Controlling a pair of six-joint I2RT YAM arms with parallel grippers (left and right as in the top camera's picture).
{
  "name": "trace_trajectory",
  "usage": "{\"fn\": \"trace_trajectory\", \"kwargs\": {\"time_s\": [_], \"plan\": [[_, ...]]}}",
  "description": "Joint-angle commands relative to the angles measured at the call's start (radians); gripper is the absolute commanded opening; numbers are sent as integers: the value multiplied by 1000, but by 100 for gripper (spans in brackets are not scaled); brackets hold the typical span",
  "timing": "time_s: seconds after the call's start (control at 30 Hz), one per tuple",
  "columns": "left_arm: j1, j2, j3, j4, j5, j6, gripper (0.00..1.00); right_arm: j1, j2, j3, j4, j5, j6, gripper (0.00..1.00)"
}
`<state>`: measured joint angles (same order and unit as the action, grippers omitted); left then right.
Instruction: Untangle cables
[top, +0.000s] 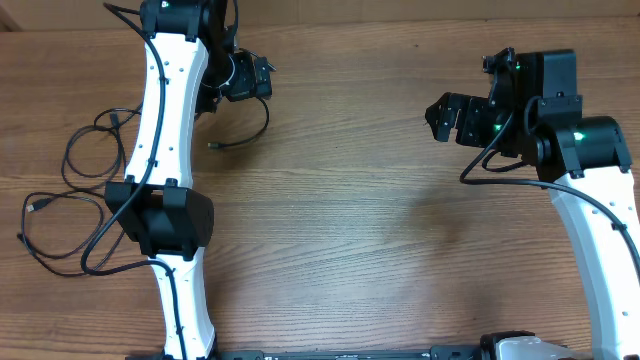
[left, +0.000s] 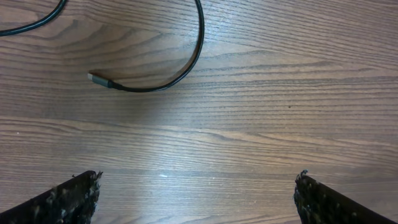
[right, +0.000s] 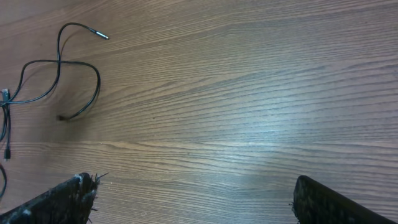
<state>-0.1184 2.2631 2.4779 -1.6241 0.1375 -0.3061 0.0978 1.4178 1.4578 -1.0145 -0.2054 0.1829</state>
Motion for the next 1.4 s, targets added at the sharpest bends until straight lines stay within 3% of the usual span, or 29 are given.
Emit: {"fn": "trace_trajectory", "kwargs": {"time_s": [0.0,0.83,1.37], "plan": [[-6,-8,-5,2,-14,22,100,-3,-1,14,2,-1,0,100],[-13,-14,-5,3,-14,22,100,-3,-1,14,2,-1,0,100],[-26,-300,-5,2,-14,22,99,-3,-1,14,2,-1,0,100]]}}
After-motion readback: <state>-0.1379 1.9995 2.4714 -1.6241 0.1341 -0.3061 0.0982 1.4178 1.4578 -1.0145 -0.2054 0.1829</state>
